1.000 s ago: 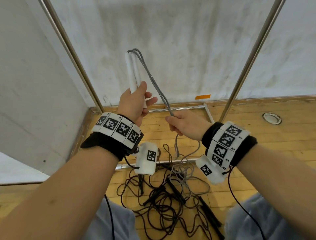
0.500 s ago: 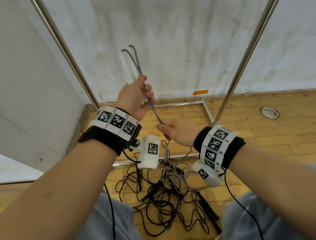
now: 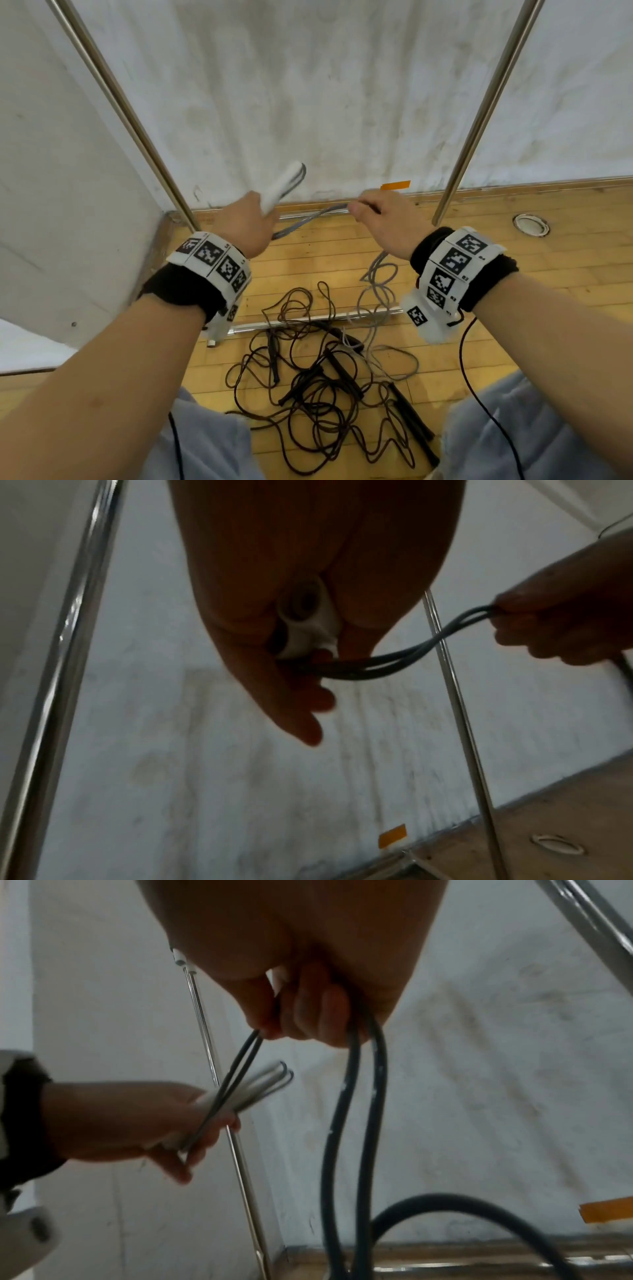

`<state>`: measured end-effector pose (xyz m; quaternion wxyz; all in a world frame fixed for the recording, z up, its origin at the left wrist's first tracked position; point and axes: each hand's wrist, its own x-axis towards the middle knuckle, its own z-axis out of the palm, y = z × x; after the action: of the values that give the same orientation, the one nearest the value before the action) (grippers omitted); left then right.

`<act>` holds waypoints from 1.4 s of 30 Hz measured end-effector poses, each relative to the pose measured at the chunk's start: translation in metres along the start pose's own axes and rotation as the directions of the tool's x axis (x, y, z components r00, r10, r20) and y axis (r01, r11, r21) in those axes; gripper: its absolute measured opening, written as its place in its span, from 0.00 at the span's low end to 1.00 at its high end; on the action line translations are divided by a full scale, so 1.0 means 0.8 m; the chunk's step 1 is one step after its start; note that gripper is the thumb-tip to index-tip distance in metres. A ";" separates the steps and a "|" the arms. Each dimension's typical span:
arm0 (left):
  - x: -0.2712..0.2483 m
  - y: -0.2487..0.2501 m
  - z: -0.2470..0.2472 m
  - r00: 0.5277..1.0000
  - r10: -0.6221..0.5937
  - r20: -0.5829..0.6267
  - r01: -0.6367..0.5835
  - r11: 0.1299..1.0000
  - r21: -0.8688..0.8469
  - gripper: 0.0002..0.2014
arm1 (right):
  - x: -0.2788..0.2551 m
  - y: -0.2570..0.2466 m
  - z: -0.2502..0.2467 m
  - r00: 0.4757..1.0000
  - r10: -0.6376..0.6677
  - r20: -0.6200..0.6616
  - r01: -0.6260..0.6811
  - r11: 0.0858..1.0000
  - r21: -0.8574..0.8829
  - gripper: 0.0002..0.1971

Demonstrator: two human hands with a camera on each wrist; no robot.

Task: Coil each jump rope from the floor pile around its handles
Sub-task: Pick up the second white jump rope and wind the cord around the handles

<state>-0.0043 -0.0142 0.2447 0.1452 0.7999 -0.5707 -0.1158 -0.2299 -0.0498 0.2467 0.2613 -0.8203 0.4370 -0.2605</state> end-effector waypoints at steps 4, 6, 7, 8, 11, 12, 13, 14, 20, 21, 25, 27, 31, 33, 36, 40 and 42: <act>-0.018 0.016 0.009 0.974 0.117 0.192 -0.114 0.993 -0.028 0.27 | 0.006 0.004 -0.006 0.994 -0.013 -0.111 0.009 0.999 -0.032 0.13; -0.029 0.028 0.008 0.945 0.198 0.262 -0.190 0.980 -0.058 0.37 | 0.009 0.005 -0.011 0.988 -0.017 -0.152 0.010 0.999 -0.041 0.12; -0.034 0.033 0.010 0.924 0.241 0.297 -0.238 0.970 -0.044 0.38 | 0.010 0.003 -0.013 0.985 -0.028 -0.170 0.022 0.999 -0.039 0.12; -0.038 0.036 0.014 0.891 0.300 0.340 -0.313 0.950 -0.015 0.34 | 0.011 0.001 -0.014 0.982 -0.051 -0.184 0.045 0.998 -0.033 0.12; -0.051 0.044 0.027 0.865 0.314 0.392 -0.391 0.910 0.134 0.09 | 0.012 -0.008 -0.016 0.971 -0.125 -0.205 0.122 0.992 -0.030 0.12; -0.054 0.048 0.029 0.875 0.308 0.373 -0.382 0.913 0.144 0.12 | 0.013 -0.009 -0.018 0.970 -0.127 -0.208 0.121 0.992 -0.041 0.12; -0.055 0.049 0.031 0.883 0.295 0.366 -0.364 0.921 0.137 0.08 | 0.015 -0.008 -0.020 0.971 -0.114 -0.212 0.106 0.993 -0.048 0.12; -0.056 0.049 0.032 0.881 0.313 0.355 -0.372 0.921 0.112 0.08 | 0.017 -0.006 -0.023 0.972 -0.088 -0.216 0.079 0.996 -0.051 0.13; -0.060 0.047 0.013 0.832 0.450 0.324 -0.445 0.890 -0.095 0.14 | 0.025 0.020 -0.039 0.988 0.111 -0.111 -0.096 0.987 0.131 0.15; -0.060 0.047 0.009 0.827 0.470 0.308 -0.453 0.882 -0.128 0.14 | 0.025 0.022 -0.040 0.987 0.130 -0.090 -0.116 0.982 0.149 0.15; -0.059 0.048 -0.009 0.863 0.463 0.203 -0.353 0.839 -0.413 0.19 | 0.024 0.026 -0.032 0.986 0.164 0.013 -0.164 0.979 0.121 0.13; -0.059 0.049 -0.015 0.892 0.428 0.143 -0.283 0.778 -0.561 0.19 | 0.019 0.020 -0.023 0.978 0.204 0.046 -0.207 0.974 0.092 0.17; -0.055 0.051 -0.018 0.955 0.289 0.064 -0.155 0.674 -0.722 0.17 | 0.011 0.006 -0.001 0.972 0.207 0.114 -0.210 0.977 0.021 0.26; -0.052 0.051 -0.017 0.973 0.231 0.015 -0.138 0.633 -0.761 0.16 | 0.006 -0.005 0.010 0.967 0.206 0.149 -0.211 0.977 0.017 0.27; -0.044 0.049 -0.017 0.984 0.153 -0.096 -0.174 0.657 -0.734 0.14 | -0.001 -0.022 0.027 0.972 0.153 0.178 -0.151 0.988 -0.028 0.28; -0.030 0.036 -0.011 0.987 0.050 -0.154 -0.131 0.810 -0.572 0.13 | -0.009 -0.041 0.040 0.976 0.045 0.212 -0.011 0.987 -0.159 0.23; -0.027 0.030 -0.008 0.988 0.040 -0.148 -0.111 0.855 -0.507 0.16 | -0.010 -0.044 0.040 0.983 0.017 0.184 0.007 0.992 -0.130 0.19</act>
<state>-0.0307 -0.0005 0.2596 0.3952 0.7151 -0.5391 -0.2046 -0.1920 -0.0198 0.2447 0.2474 -0.8551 0.4289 -0.1538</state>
